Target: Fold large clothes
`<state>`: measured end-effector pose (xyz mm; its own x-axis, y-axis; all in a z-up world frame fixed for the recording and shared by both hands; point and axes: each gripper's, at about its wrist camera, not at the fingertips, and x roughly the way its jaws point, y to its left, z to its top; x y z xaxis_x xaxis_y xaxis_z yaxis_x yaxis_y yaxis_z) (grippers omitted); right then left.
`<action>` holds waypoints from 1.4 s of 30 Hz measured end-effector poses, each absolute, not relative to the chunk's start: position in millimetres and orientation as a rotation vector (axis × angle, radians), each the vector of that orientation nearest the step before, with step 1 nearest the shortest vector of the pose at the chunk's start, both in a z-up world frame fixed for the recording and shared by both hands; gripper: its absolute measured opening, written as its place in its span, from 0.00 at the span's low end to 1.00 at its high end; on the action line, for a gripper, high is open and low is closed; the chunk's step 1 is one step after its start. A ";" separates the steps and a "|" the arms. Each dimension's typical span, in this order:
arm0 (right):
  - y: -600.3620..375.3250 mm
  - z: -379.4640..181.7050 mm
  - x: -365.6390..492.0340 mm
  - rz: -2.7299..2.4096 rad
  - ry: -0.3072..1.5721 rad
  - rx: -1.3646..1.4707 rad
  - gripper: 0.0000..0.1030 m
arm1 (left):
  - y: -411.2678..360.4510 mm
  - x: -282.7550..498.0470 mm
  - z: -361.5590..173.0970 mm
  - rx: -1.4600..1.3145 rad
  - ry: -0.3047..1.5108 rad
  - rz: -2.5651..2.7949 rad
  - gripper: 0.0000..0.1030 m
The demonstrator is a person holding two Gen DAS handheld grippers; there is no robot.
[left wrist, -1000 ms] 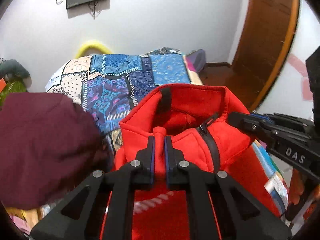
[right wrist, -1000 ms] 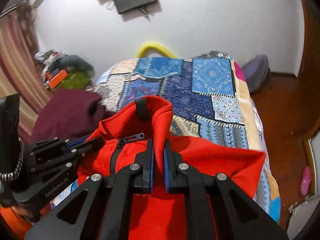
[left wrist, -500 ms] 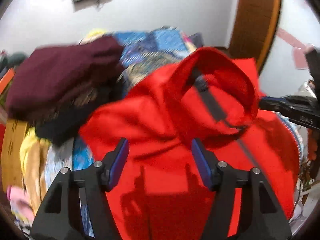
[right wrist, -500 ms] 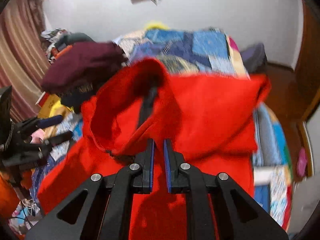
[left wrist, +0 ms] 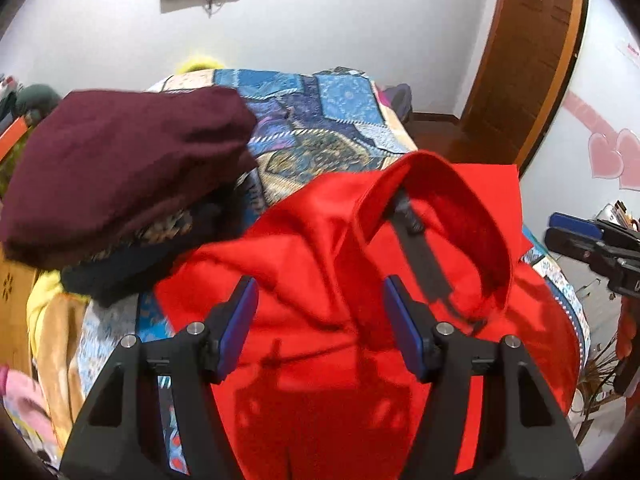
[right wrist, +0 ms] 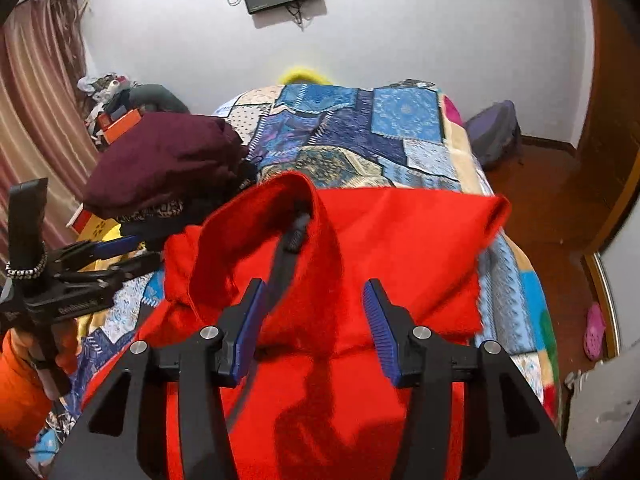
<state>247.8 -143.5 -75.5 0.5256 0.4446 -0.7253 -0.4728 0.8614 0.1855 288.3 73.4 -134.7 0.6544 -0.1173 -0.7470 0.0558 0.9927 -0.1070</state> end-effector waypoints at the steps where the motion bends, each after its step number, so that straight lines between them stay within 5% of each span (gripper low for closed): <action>1: -138.9 -77.1 252.2 0.552 0.861 -0.039 0.45 | 69.8 295.6 -134.9 -0.072 0.855 -0.110 0.62; 9: -110.2 -117.5 294.8 0.536 0.953 -0.079 0.45 | 56.6 352.0 -161.6 -0.035 0.917 -0.102 0.60; 12: -108.8 -131.9 305.5 0.515 0.983 -0.085 0.43 | 60.8 365.9 -175.8 -0.056 0.958 -0.092 0.46; 16: -115.6 -135.5 310.1 0.483 0.971 -0.069 0.16 | 66.9 370.0 -184.4 -0.077 0.975 -0.100 0.13; 19: -122.5 -128.3 309.6 0.482 0.957 -0.041 0.07 | 70.1 364.5 -179.8 -0.060 0.961 -0.091 0.04; 31: -147.2 -39.2 229.8 0.535 0.729 -0.098 0.06 | 79.7 260.0 -100.2 -0.050 0.753 -0.151 0.03; 42: -147.4 -85.7 182.3 0.578 0.867 -0.184 0.06 | 75.0 206.1 -152.8 -0.060 0.925 -0.192 0.07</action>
